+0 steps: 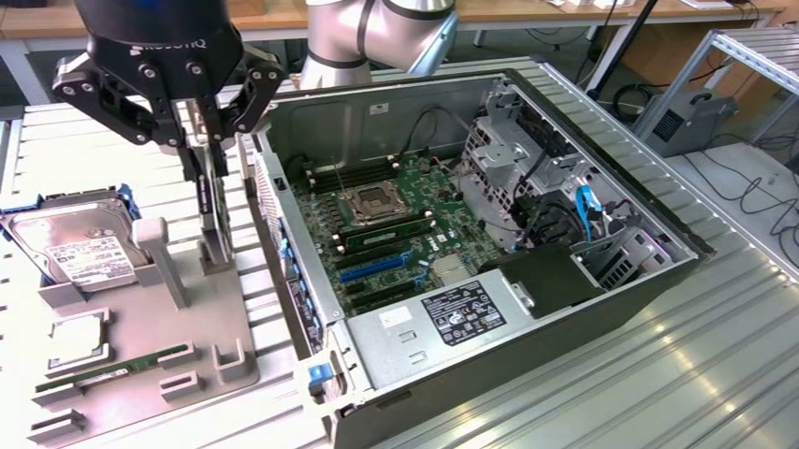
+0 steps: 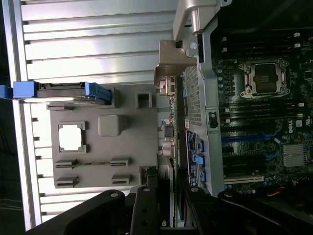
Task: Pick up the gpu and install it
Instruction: 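Pick up the gpu and move the gpu toward the slot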
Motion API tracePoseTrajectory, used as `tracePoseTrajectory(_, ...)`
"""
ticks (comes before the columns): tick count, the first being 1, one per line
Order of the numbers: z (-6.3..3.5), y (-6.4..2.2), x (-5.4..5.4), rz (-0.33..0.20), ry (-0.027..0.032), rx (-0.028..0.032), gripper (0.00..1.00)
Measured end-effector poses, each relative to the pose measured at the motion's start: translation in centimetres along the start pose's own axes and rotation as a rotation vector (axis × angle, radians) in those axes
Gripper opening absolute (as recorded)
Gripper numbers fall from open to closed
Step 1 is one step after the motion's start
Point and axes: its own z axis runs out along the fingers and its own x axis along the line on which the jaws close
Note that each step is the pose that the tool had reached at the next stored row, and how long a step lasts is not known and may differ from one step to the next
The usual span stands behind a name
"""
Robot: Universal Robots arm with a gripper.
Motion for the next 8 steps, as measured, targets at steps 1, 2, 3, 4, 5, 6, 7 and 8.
tracePoseTrajectory(1,0.01,0.0,-0.05,0.0,-0.0001,-0.0001,0.26)
tracePoseTrajectory(2,0.0,0.01,-0.1,0.0,0.0,0.0,0.26)
tracePoseTrajectory(3,0.01,0.01,-0.19,0.0,0.0,0.0,0.26)
tracePoseTrajectory(4,0.01,0.02,-0.23,0.0,0.0,0.0,0.26)
tracePoseTrajectory(5,0.01,0.02,-0.28,0.0,0.0,0.0,0.26)
tracePoseTrajectory(6,0.01,0.02,-0.33,0.0,-0.0001,0.0,0.26)
tracePoseTrajectory(7,0.01,0.03,-0.38,0.0,0.0,0.0,0.26)
tracePoseTrajectory(8,0.01,0.03,-0.43,0.0,0.0,0.0,0.26)
